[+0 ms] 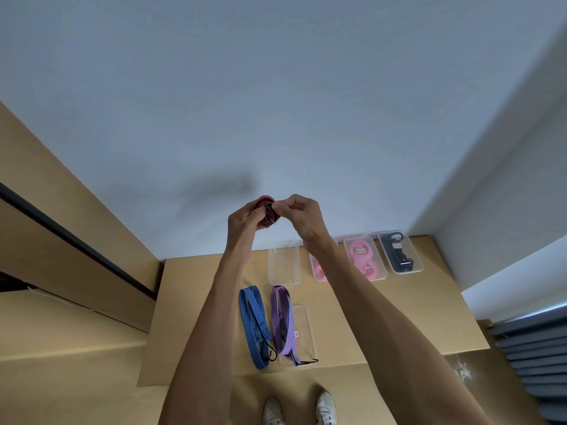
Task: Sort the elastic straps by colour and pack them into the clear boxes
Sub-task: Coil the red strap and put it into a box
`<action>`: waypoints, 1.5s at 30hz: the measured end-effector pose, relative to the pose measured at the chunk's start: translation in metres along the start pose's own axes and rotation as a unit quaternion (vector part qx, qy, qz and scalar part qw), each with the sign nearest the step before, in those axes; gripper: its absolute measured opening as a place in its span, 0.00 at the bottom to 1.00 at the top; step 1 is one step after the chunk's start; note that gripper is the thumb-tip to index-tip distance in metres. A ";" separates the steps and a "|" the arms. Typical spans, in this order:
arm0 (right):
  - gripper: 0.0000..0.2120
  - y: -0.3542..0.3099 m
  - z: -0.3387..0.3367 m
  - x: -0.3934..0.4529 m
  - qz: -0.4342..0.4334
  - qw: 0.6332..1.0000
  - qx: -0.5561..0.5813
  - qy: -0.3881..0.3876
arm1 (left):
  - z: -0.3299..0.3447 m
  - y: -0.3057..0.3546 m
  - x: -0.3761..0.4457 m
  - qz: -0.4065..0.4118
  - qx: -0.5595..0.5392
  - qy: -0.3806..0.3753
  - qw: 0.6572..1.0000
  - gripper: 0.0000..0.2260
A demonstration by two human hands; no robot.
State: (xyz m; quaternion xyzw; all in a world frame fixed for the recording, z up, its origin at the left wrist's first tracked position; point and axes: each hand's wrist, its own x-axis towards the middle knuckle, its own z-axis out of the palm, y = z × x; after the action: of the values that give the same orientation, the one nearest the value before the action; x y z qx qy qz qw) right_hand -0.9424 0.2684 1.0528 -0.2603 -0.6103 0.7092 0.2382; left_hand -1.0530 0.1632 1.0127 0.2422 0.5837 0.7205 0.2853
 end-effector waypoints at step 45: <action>0.21 0.066 -0.040 -0.008 0.064 0.984 -0.144 0.081 | 0.034 -0.052 -0.025 -0.086 0.185 0.140 0.969 0.08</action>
State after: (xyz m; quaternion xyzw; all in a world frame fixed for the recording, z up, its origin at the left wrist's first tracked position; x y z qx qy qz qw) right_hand -0.9108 0.2835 0.9837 -0.3867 -0.6672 0.6042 0.2006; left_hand -1.0051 0.1780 0.9687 0.1366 0.7598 0.5993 0.2117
